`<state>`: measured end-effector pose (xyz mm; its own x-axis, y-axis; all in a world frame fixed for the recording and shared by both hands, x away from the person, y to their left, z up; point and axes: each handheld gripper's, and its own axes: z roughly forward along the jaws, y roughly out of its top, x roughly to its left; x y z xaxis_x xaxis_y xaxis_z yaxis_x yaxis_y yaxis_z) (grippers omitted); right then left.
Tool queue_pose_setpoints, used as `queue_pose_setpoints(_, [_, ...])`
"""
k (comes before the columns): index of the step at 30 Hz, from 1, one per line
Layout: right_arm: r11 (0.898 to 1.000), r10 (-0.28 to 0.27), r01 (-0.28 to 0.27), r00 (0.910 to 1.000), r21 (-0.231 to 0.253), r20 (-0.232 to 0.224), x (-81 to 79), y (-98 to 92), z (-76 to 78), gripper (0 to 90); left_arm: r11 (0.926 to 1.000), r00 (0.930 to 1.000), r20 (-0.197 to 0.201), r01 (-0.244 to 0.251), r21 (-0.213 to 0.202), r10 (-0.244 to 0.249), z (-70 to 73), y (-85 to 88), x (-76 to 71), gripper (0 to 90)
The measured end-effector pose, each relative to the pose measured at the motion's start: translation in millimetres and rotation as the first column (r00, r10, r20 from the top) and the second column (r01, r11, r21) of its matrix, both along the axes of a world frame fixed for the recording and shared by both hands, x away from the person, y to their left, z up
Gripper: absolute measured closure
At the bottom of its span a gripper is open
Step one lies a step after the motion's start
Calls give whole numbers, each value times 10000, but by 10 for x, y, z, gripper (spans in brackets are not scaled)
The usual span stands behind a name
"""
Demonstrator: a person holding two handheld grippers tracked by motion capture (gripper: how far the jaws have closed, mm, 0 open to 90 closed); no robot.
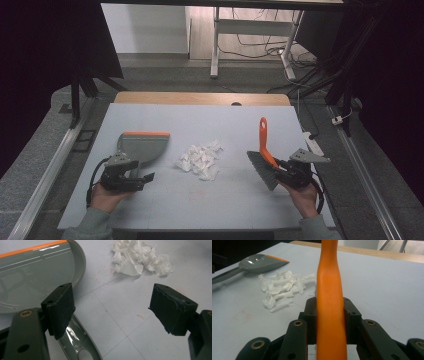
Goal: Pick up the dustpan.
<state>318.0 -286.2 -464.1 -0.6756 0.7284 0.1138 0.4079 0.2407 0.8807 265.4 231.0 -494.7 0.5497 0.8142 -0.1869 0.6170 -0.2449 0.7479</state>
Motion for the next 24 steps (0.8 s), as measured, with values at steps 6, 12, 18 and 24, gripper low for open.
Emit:
queue_pose_setpoints(6, [10000,-41,41,10000,15,-27,-2,15,-9,700,9997,9998,-69,204,112,-204,-6,-44,24,211])
queue_pose_setpoints(12, [10000,-28,29,10000,-94,35,-23,32,-18,700,9998,9998,-59,164,102,-163,13,-46,3,211])
queue_pose_setpoints(18, [9999,-79,80,9999,-103,76,-4,20,-15,700,9997,9998,-42,190,143,-190,21,-59,33,210])
queue_pose_setpoints(24, [9999,-94,94,10000,-65,29,-13,39,-18,700,9995,9997,-62,235,191,-233,37,-72,15,211])
